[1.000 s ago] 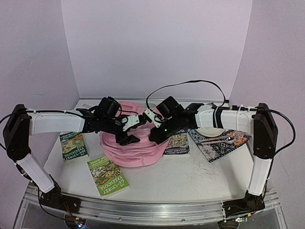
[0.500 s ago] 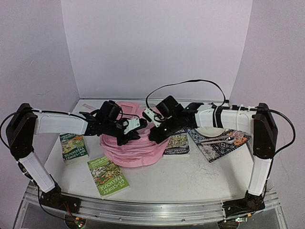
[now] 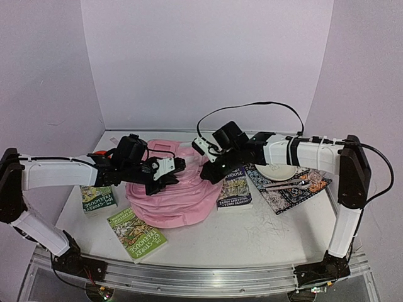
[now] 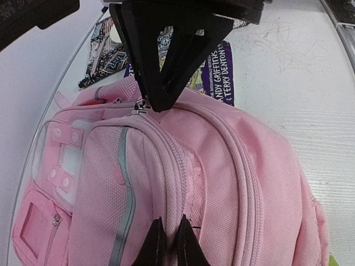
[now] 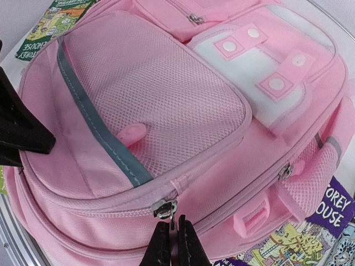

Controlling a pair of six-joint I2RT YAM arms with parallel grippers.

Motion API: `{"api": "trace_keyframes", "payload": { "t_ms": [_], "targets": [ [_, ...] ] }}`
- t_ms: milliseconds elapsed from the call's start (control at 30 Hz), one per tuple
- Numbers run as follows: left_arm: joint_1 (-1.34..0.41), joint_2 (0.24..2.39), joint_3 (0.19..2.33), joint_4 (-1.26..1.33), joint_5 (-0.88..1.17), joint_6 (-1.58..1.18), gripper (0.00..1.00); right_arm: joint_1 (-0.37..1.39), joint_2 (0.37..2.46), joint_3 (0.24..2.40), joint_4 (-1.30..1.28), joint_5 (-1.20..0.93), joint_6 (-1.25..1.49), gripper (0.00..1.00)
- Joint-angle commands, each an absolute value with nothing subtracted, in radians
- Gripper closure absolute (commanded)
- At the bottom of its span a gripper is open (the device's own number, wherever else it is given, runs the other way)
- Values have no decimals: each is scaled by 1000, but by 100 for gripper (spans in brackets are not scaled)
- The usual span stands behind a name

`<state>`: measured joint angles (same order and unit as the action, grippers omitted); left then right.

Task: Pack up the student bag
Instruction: Zip the upper front pocket of the student bag, then adjust the student bag at the center of the board.

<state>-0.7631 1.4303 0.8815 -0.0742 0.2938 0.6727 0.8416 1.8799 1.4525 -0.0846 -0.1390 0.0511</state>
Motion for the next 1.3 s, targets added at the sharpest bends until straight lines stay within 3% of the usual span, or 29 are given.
{"api": "trace_keyframes", "payload": {
  "t_ms": [0,400,600,733,867,967,1267],
  "targets": [
    [-753,1293,847,-127,345,727,100,743,1849,1461,-151,0,10,100],
    [-753,1159,793,-191,388,803,100,652,1964,1576,-157,-49,-19,100],
    [-753,1209,783,-172,367,756,100,649,1968,1580,-161,-230,-12,100],
    [-753,1283,799,-117,358,717,100,650,1953,1539,-136,-327,-8,88],
    [-753,1328,818,-85,358,693,100,647,1897,1465,-110,-299,-8,64],
    [-753,1333,818,-84,363,686,100,629,1848,1412,-89,-290,-10,54],
    [-753,1316,824,-84,377,635,100,600,1872,1384,-45,-357,-35,47]
  ]
}}
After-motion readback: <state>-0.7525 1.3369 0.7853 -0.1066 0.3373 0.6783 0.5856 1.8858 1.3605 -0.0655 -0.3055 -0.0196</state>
